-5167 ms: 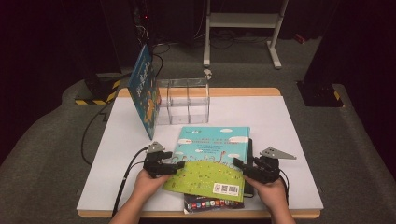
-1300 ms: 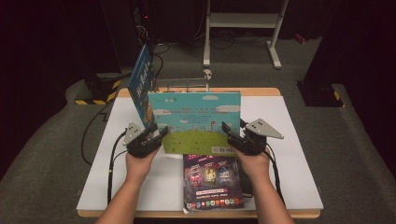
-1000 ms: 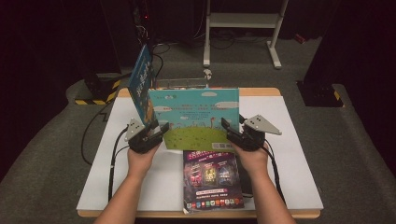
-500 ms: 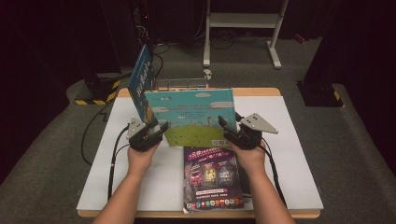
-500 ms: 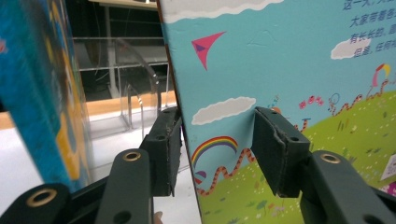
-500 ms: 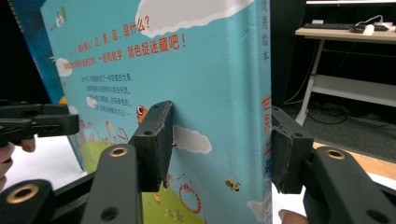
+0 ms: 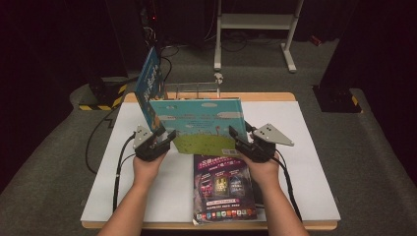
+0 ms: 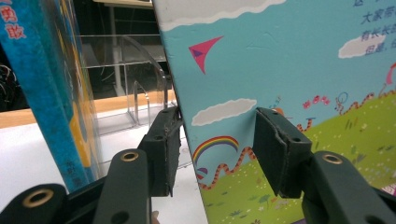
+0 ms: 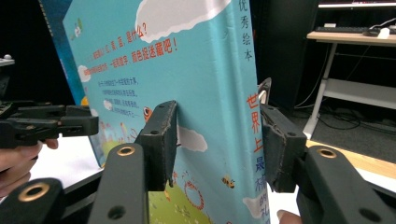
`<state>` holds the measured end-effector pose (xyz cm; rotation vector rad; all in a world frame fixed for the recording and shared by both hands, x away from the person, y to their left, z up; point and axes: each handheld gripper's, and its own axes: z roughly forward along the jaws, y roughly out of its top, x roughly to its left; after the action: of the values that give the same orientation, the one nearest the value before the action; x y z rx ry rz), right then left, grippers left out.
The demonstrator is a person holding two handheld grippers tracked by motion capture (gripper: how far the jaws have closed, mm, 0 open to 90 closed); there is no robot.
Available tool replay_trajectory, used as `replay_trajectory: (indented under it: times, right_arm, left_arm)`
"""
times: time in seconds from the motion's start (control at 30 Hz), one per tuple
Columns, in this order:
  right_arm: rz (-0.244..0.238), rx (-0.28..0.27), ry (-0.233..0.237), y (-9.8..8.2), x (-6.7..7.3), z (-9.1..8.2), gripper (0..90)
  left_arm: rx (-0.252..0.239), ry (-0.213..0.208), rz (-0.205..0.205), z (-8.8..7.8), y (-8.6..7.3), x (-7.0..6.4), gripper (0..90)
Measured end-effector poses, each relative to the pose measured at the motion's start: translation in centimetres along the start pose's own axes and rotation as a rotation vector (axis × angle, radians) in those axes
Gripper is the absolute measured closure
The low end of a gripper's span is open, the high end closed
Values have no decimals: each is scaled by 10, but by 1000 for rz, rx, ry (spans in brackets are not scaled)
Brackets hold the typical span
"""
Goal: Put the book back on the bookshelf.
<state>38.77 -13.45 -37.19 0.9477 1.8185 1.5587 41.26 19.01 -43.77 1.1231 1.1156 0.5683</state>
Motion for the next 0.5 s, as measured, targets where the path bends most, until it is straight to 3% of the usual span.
replay_trajectory:
  times: [0.2,0.33,0.5]
  right_arm:
    - [-8,-18,5,-6,1,-7,539]
    - [-10,-18,5,-7,2,-8,573]
    - [-6,-23,37,-7,0,-8,611]
  left_arm:
    - [-11,-1,10,5,3,-2,522]
    - [-9,2,-11,12,4,1,547]
    - [-9,12,-11,15,2,3,554]
